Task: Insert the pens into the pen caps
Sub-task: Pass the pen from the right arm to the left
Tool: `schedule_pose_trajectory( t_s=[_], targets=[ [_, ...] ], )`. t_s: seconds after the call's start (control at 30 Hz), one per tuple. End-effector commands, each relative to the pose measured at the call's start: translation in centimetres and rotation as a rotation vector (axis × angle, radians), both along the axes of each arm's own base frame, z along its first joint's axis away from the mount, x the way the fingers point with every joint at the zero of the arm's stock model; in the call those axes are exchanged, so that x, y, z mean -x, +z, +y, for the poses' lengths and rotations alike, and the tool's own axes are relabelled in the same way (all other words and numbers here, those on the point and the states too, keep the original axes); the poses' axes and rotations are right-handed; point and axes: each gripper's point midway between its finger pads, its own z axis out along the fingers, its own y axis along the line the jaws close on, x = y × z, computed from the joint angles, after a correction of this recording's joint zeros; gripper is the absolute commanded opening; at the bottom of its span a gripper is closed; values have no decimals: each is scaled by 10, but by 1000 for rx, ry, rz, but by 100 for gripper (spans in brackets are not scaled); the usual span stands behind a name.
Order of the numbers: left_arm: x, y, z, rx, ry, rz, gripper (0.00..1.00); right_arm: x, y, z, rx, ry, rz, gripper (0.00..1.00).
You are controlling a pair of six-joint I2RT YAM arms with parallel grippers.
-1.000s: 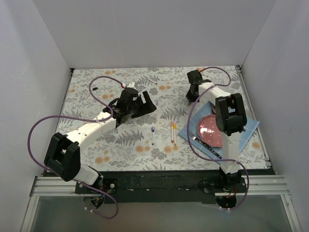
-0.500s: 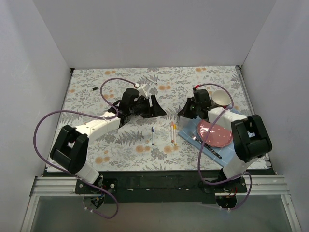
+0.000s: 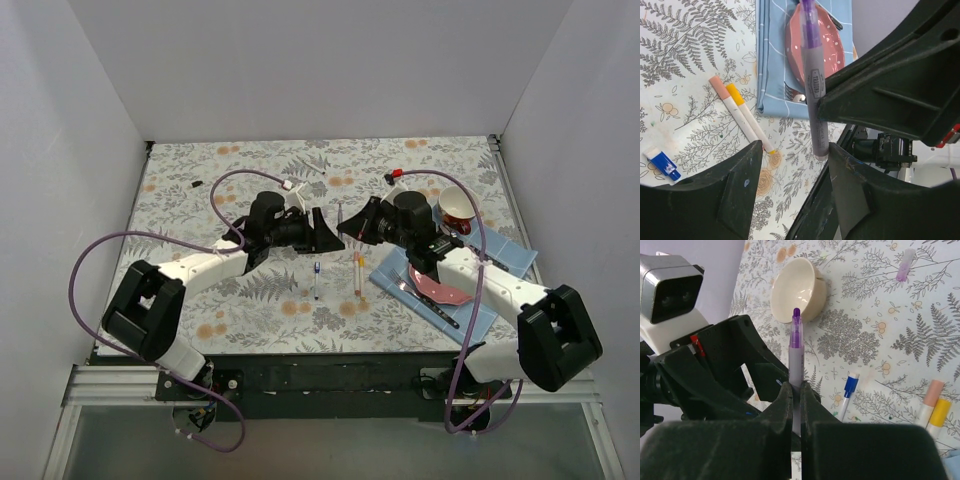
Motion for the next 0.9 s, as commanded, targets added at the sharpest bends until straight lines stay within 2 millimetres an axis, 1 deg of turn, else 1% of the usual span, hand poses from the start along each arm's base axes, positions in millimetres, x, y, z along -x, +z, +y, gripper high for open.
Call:
schedule_pose_trajectory(
  t_s=[0.0,0.03,0.07,0.13,0.2,0.33,0.4,0.43,0.47,0.5,0.53,0.6,0.63,0.67,0.7,0.73,0.8,0.83,0.87],
  targets=[
    [10,37,2,84,-25,-108,52,1,32,7,-76,-22,-68,1],
    [10,44,1,105,-24,-128,52,4,35,7,-84,-20,-74,1],
    [14,48,2,122,-20,-126,52,5,38,8,-91,-23,-79,1],
    [14,56,2,150,-14,-145,50,11,43,11,-101,-18,-92,1],
    [16,60,2,172,-17,-138,48,15,44,15,-104,-9,-95,1],
    [21,65,-4,216,-53,-112,38,20,47,19,-125,3,-97,1],
    [26,63,-5,231,-69,-85,27,24,46,23,-128,13,-96,1],
    [27,68,-6,251,-74,-83,21,24,47,23,-131,12,-101,1],
    [30,69,-6,262,-89,-78,9,27,47,26,-133,19,-101,1],
    [31,71,-6,269,-89,-76,3,26,49,26,-139,17,-104,1],
    [33,73,-4,271,-87,-73,0,26,50,26,-142,20,-107,1],
    [32,74,-1,261,-62,-88,0,26,54,29,-146,31,-119,1],
    [34,75,4,234,-48,-112,0,26,53,30,-127,45,-127,6],
    [32,73,8,211,-24,-123,0,25,53,30,-116,45,-136,12],
    [24,63,17,154,55,-110,0,22,55,30,-101,45,-148,26],
    [26,70,26,143,88,-152,0,20,56,28,-76,48,-181,32],
    [21,67,46,97,170,-194,0,11,63,26,-44,37,-218,39],
    [17,60,59,63,224,-185,0,5,64,23,-12,19,-245,42],
    [16,67,75,61,268,-214,0,-2,63,21,9,2,-253,43]
  ],
)
